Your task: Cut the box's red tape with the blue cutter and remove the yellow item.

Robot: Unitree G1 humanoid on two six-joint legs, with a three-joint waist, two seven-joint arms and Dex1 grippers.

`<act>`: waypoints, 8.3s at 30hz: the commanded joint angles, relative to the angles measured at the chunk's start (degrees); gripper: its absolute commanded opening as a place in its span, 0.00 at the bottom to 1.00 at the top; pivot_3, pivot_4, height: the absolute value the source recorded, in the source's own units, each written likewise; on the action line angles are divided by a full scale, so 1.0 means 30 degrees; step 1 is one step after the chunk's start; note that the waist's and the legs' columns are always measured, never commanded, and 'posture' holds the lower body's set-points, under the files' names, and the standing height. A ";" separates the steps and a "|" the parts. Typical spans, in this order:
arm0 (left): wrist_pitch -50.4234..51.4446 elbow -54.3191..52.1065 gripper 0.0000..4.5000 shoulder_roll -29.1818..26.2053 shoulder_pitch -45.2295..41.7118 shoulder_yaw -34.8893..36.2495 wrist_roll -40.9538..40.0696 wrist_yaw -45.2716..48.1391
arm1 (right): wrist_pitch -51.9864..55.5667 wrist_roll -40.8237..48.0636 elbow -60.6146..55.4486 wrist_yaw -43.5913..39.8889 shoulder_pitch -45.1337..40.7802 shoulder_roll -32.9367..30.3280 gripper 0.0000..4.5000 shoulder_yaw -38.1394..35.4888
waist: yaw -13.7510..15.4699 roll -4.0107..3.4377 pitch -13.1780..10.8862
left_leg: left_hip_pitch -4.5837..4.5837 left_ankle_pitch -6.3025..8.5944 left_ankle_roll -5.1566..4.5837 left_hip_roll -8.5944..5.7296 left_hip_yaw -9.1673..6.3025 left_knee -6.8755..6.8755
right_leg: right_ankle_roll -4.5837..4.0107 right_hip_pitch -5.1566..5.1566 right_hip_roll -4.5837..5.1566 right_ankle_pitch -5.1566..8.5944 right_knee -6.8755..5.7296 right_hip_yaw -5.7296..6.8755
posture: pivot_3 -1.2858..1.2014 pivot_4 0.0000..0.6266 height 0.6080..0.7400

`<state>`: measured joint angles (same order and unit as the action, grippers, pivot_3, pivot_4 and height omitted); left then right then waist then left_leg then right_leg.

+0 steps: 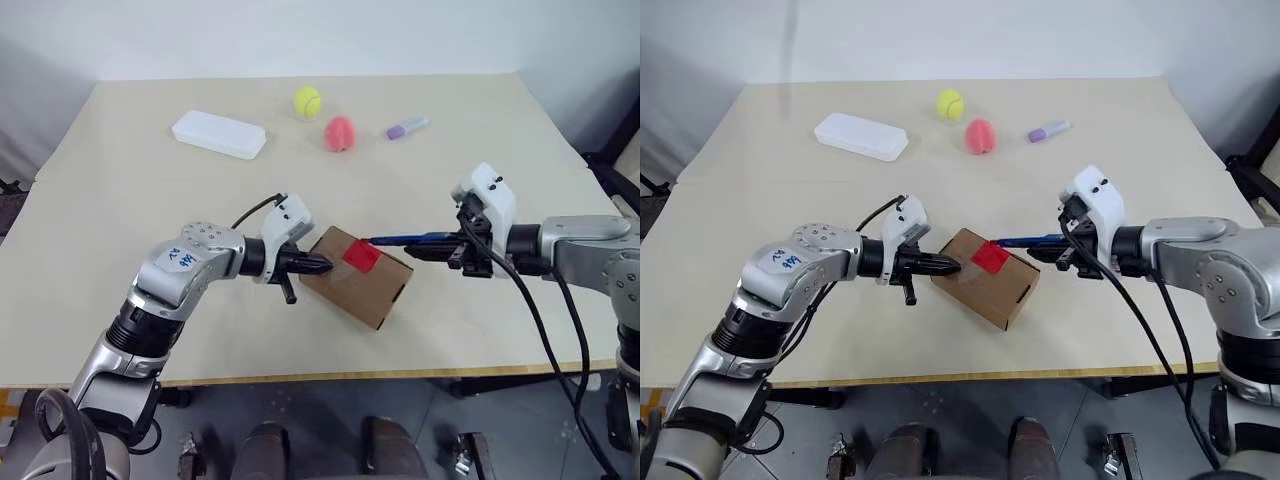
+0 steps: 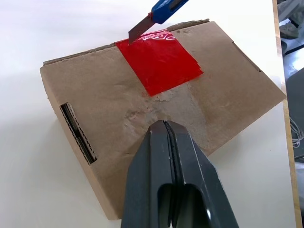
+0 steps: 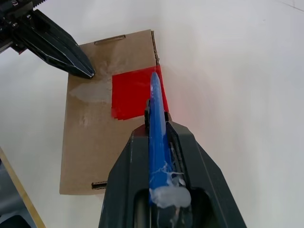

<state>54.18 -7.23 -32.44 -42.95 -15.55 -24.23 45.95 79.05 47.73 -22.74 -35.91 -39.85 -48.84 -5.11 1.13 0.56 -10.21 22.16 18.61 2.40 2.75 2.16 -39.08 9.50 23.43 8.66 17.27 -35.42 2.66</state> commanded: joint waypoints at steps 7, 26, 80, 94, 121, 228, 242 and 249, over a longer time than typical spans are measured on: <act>0.0324 0.0357 0.00 -0.0187 0.0421 -0.0582 0.0649 0.0045 | 0.0669 0.0949 -0.0779 -0.0509 0.0434 -0.1610 0.03 -0.1938 | 0.0063 0.0001 -0.0001 | 0.0008 0.0003 -0.0005 0.0000 0.0000 0.0002 | 0.0000 -0.0001 0.0000 0.0000 0.0024 0.0001 | 0.52 0.24 1.00; 0.0265 0.0563 0.00 -0.0081 0.0322 -0.0591 0.0696 0.0040 | 0.0442 0.1222 -0.0739 -0.0522 0.0615 -0.1415 0.03 -0.1189 | 0.0063 0.0001 0.0000 | 0.0007 0.0004 -0.0006 0.0000 0.0002 0.0002 | 0.0000 -0.0005 0.0000 0.0000 0.0026 0.0000 | 0.52 0.24 1.00; 0.0385 0.0223 0.00 0.0017 0.0572 -0.0679 0.0848 -0.0241 | 0.0637 0.0305 -0.1494 -0.2137 0.0065 -0.1378 0.03 -0.0001 | 0.0068 0.0001 0.0000 | 0.0006 0.0004 -0.0006 0.0000 0.0005 0.0004 | 0.0000 -0.0003 0.0000 -0.0001 0.0031 0.0001 | 0.52 0.24 1.00; 0.0763 -0.0097 0.00 0.0591 0.0671 -0.1009 0.0902 -0.0361 | 0.3129 0.0195 -0.1450 0.1428 -0.1895 0.1702 0.03 -0.1889 | 0.0070 0.0004 0.0002 | 0.0007 0.0004 -0.0006 0.0000 0.0003 0.0003 | -0.0001 -0.0007 0.0000 -0.0002 0.0031 0.0001 | 0.52 0.24 1.00; 0.2402 -0.1685 0.00 -0.2076 0.0991 -0.0937 0.0239 0.1512 | 0.4483 0.8637 -0.3388 1.1141 0.0157 0.4330 0.03 -0.4049 | -0.0010 0.0001 0.0003 | 0.0006 0.0012 -0.0021 0.0002 -0.0002 0.0026 | -0.0002 0.0002 -0.0001 -0.0001 0.0030 -0.0001 | 0.52 0.24 1.00; 0.1658 -0.0605 0.00 -0.1125 0.0310 -0.1536 0.0522 0.1569 | -0.5212 1.5855 -0.2263 1.6108 0.3226 -0.3287 0.03 0.0422 | 0.0085 0.0005 0.0001 | 0.0026 0.0036 -0.0063 0.0002 0.0007 0.0026 | -0.0004 -0.0007 -0.0002 -0.0003 0.0125 0.0001 | 0.52 0.24 1.00; 0.1633 -0.0572 0.00 -0.1057 0.0258 -0.1549 0.0558 0.1571 | -0.4902 1.6145 -0.2947 1.5795 0.3725 -0.3487 0.03 0.0860 | 0.0099 0.0005 0.0001 | 0.0027 0.0036 -0.0063 0.0001 0.0007 0.0025 | -0.0004 -0.0010 -0.0001 -0.0003 0.0127 0.0001 | 0.52 0.24 1.00; 0.1590 -0.0638 0.00 -0.1028 0.0335 -0.1564 0.0559 0.1561 | -0.4679 1.6356 -0.3294 1.5639 0.3846 -0.4220 0.03 0.0928 | 0.0103 0.0005 0.0001 | 0.0027 0.0036 -0.0063 0.0001 0.0007 0.0024 | -0.0004 -0.0010 -0.0001 -0.0003 0.0129 0.0001 | 0.52 0.24 1.00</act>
<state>57.99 -10.34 -35.54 -43.74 -17.11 -24.13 50.73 64.18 95.25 -30.54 11.83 -28.65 -60.32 -2.66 1.44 0.57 -10.20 22.24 18.72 2.21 2.75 2.18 -39.00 9.49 23.40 8.66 17.26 -35.03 2.66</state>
